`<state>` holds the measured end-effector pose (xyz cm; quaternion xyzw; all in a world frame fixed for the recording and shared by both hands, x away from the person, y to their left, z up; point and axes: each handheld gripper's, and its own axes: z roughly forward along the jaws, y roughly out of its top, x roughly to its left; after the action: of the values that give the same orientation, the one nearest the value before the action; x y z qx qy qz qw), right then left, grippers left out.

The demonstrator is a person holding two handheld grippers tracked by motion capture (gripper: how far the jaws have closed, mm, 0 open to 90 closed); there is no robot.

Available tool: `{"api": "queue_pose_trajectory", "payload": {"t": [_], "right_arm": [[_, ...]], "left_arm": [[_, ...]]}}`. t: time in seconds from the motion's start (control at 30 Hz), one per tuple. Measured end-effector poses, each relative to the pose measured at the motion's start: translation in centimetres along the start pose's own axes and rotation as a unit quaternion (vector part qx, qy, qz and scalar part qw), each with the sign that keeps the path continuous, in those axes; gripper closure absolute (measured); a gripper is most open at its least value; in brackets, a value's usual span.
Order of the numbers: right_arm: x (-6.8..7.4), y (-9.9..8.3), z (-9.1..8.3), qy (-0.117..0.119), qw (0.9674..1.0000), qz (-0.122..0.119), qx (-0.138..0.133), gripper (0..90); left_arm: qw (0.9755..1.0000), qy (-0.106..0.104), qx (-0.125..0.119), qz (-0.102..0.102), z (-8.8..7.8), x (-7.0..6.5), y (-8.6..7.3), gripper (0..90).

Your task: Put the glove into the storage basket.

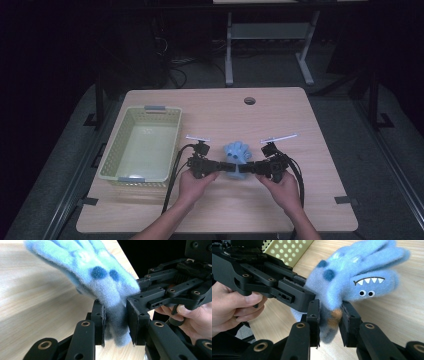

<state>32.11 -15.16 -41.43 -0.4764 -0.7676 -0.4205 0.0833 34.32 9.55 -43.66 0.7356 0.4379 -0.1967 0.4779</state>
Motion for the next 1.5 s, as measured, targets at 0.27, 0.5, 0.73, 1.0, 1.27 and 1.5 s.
{"api": "queue_pose_trajectory", "payload": {"t": [0.27,0.5,0.73,1.0,1.27,1.5], "right_arm": [[0.6,0.2,0.3,0.015,0.9999,0.003,-0.001,71.9],[1.6,0.7,-0.1,0.018,0.9998,-0.007,0.000,71.9],[2.9,2.3,0.3,0.018,0.9996,-0.024,0.004,71.9],[4.0,3.5,0.7,0.019,0.9991,-0.036,0.008,71.8],[5.0,4.5,1.0,0.025,0.9988,-0.042,0.009,71.7],[5.6,4.9,1.2,0.028,0.9985,-0.047,0.011,71.6]], "left_arm": [[1.0000,0.004,-0.001,0.009,-1.3,-0.3,-0.2,69.1],[0.9999,-0.001,-0.005,0.014,-2.2,-0.7,0.1,69.0],[0.9998,0.002,-0.014,0.015,-4.0,-0.7,0.6,69.0],[0.9996,0.007,-0.020,0.017,-5.6,-0.7,1.1,69.0],[0.9994,0.010,-0.026,0.020,-6.9,-1.0,1.3,69.0],[0.9994,0.011,-0.026,0.020,-7.7,-1.0,1.4,69.0]]}}
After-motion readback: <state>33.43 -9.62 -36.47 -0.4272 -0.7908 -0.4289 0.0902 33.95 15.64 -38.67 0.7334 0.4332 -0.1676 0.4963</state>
